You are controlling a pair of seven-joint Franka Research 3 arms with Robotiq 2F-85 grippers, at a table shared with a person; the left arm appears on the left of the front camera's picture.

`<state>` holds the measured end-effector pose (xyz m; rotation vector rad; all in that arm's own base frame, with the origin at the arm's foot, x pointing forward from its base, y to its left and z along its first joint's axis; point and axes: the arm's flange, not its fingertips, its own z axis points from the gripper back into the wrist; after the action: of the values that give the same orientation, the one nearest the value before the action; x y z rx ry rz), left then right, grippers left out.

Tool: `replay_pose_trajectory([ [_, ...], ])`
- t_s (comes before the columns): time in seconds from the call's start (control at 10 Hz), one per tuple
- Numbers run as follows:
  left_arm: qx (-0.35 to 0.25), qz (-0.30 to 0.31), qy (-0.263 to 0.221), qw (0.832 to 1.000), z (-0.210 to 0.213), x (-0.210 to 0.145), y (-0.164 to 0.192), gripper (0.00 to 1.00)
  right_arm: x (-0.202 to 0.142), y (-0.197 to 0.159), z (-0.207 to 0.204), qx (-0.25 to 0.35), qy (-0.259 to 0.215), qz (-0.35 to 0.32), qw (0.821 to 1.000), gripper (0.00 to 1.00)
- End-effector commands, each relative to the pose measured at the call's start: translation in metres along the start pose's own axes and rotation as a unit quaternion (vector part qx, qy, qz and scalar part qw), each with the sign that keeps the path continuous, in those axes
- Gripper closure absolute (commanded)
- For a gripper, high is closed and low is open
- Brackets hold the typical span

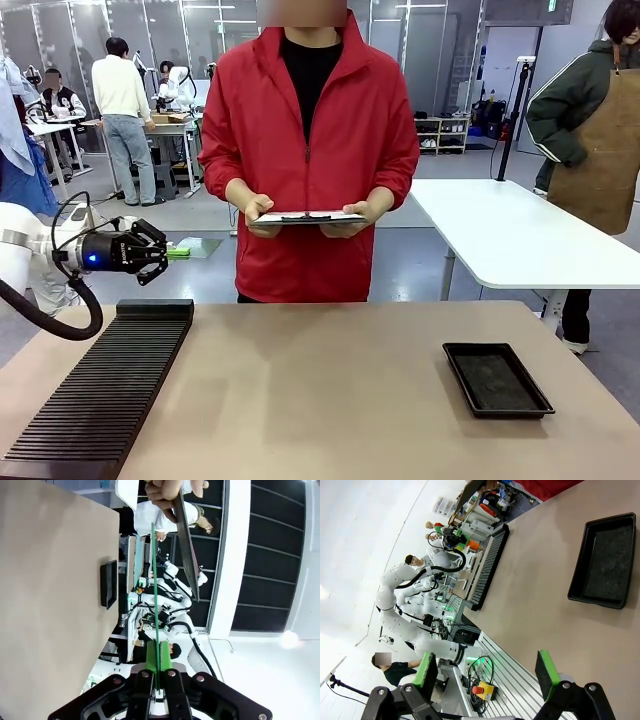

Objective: Inspect the PCB.
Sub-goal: Pick up the Blank PCB and present it to the human, then release the Blank PCB you were holding.

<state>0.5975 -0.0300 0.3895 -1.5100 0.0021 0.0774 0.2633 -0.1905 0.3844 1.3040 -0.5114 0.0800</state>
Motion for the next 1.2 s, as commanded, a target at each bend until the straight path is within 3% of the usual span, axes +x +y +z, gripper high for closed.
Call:
replay_pose_trajectory([
  [0.0, -0.009, -0.006, 0.006, 1.0, -0.0009, 0.0114, -0.0121, 0.97, 0.0005, 0.0011, 0.0014, 0.004, -0.005, 0.005, 1.0, 0.0],
  [0.3, -0.024, -0.003, -0.023, 0.999, -0.0004, 0.0136, -0.0136, 0.97, 0.0005, 0.0011, 0.0014, 0.004, -0.005, 0.005, 1.0, 0.0],
  [0.4, -0.005, -0.012, -0.001, 1.0, -0.0025, 0.0087, -0.0103, 0.97, 0.0005, 0.0011, 0.0014, 0.004, -0.005, 0.005, 1.0, 0.0],
  [1.1, -0.005, -0.012, -0.001, 1.0, -0.0025, 0.0087, -0.0103, 0.97, 0.0005, 0.0011, 0.0014, 0.004, -0.005, 0.005, 1.0, 0.0],
])
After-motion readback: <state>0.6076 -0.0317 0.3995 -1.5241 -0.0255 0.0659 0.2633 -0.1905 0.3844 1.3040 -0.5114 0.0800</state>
